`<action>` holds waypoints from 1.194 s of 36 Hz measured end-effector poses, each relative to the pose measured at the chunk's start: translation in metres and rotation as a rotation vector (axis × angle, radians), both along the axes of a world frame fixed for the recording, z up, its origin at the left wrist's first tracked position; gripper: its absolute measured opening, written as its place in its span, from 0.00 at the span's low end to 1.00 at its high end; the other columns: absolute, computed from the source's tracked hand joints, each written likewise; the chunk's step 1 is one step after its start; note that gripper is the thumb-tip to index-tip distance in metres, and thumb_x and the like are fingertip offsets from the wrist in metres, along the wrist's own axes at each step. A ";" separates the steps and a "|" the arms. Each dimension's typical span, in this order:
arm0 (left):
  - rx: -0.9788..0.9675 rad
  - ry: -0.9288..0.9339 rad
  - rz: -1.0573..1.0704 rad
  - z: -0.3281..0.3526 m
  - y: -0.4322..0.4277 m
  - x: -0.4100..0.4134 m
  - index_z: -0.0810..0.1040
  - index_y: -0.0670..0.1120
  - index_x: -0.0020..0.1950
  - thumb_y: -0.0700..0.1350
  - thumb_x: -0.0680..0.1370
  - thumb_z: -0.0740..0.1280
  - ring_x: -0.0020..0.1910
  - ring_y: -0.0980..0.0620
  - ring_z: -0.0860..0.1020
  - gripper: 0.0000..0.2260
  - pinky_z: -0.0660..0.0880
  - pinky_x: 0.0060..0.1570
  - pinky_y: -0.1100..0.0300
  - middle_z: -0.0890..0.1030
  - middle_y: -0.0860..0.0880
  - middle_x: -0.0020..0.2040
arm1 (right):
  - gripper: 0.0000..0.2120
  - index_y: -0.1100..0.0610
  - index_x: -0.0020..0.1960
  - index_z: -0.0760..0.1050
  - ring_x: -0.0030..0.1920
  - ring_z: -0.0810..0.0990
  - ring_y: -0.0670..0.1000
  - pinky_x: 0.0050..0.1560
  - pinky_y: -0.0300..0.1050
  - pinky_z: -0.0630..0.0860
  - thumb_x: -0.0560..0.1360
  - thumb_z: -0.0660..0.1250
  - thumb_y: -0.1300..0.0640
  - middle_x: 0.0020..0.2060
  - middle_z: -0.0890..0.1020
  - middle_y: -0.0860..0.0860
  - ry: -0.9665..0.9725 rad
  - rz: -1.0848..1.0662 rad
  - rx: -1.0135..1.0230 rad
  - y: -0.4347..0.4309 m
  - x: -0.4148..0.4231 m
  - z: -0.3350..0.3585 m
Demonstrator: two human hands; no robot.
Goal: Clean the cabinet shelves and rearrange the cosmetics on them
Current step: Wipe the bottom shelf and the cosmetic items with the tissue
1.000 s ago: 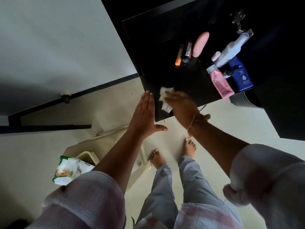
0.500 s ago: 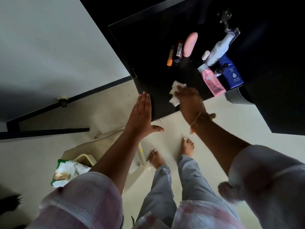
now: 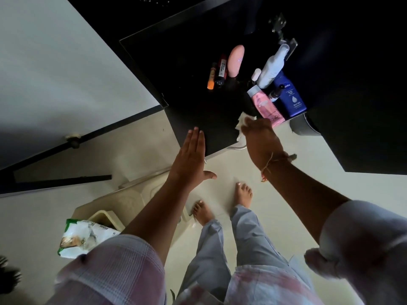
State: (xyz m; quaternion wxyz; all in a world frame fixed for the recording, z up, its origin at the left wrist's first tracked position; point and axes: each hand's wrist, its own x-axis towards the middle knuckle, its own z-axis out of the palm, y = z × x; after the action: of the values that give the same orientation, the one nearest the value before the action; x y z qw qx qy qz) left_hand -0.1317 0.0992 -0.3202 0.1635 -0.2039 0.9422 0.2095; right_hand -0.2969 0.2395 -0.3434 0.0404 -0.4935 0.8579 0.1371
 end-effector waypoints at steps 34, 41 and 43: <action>0.051 -0.066 0.074 -0.003 0.018 -0.007 0.45 0.39 0.79 0.56 0.67 0.77 0.79 0.43 0.45 0.54 0.51 0.75 0.53 0.46 0.41 0.80 | 0.14 0.60 0.58 0.81 0.58 0.80 0.59 0.62 0.51 0.76 0.72 0.70 0.63 0.58 0.81 0.59 -0.698 -0.112 -0.343 0.031 0.039 -0.016; 0.028 0.098 0.162 0.009 0.031 -0.002 0.67 0.39 0.71 0.44 0.71 0.75 0.63 0.39 0.73 0.32 0.74 0.61 0.48 0.73 0.39 0.65 | 0.09 0.54 0.54 0.84 0.52 0.82 0.51 0.59 0.37 0.73 0.76 0.68 0.61 0.53 0.85 0.50 -0.834 -0.525 -0.485 0.059 0.042 0.006; 0.028 0.117 0.186 0.016 0.037 -0.001 0.71 0.41 0.67 0.42 0.73 0.73 0.57 0.40 0.77 0.24 0.77 0.53 0.47 0.76 0.41 0.60 | 0.10 0.51 0.55 0.84 0.48 0.80 0.47 0.57 0.36 0.73 0.77 0.67 0.59 0.51 0.85 0.47 -0.884 -0.616 -0.445 0.063 0.043 0.017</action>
State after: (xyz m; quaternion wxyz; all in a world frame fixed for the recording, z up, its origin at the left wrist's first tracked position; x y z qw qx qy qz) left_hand -0.1328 0.1363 -0.3039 0.0907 -0.2756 0.9242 0.2483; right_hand -0.2536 0.3027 -0.3268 0.3282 -0.2282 0.8717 -0.2835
